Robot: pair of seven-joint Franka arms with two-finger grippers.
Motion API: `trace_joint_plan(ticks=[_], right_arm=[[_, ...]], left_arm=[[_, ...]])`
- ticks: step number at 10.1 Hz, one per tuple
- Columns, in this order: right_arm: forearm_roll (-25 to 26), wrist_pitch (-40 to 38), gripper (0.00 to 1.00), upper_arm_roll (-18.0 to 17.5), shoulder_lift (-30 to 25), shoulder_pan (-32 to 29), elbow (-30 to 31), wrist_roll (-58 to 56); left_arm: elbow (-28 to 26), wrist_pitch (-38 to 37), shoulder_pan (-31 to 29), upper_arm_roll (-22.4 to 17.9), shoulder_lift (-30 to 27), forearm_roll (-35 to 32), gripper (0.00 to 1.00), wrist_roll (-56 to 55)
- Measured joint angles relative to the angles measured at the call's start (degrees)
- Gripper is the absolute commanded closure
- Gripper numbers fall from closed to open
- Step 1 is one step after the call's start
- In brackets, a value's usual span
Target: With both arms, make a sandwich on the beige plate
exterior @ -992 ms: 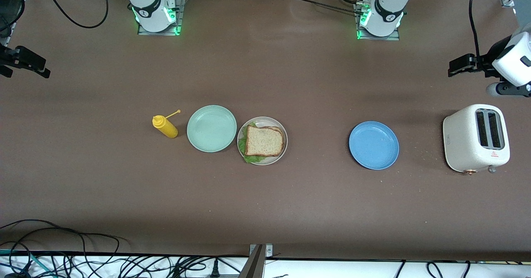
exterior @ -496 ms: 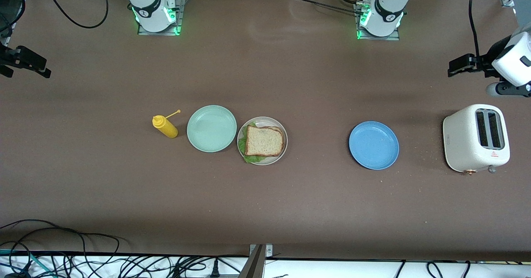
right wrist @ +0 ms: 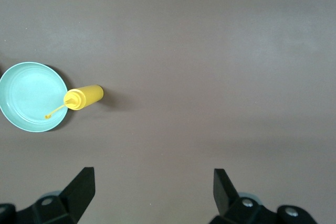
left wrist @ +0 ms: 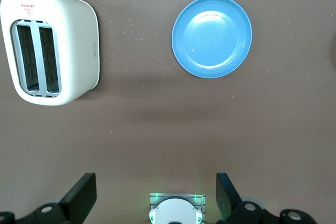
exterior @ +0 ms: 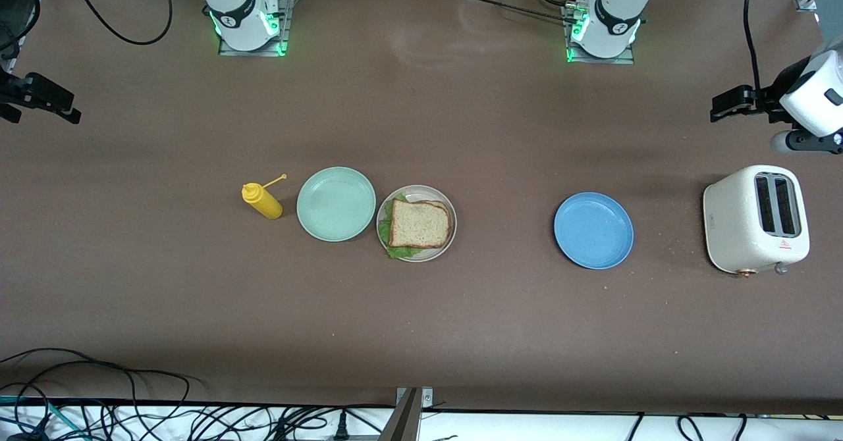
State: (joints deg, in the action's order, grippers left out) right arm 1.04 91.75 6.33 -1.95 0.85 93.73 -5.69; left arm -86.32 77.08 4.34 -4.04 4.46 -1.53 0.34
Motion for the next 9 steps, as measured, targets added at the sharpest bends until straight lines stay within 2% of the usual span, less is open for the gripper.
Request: trace_joint_plan(ticks=[9], right_arm=[[0.0, 0.0, 0.00, 0.0, 0.0, 0.0, 0.0, 0.0]], left_arm=[[1.5, 0.2, 0.0, -0.1, 0.0, 0.0, 0.00, 0.0]])
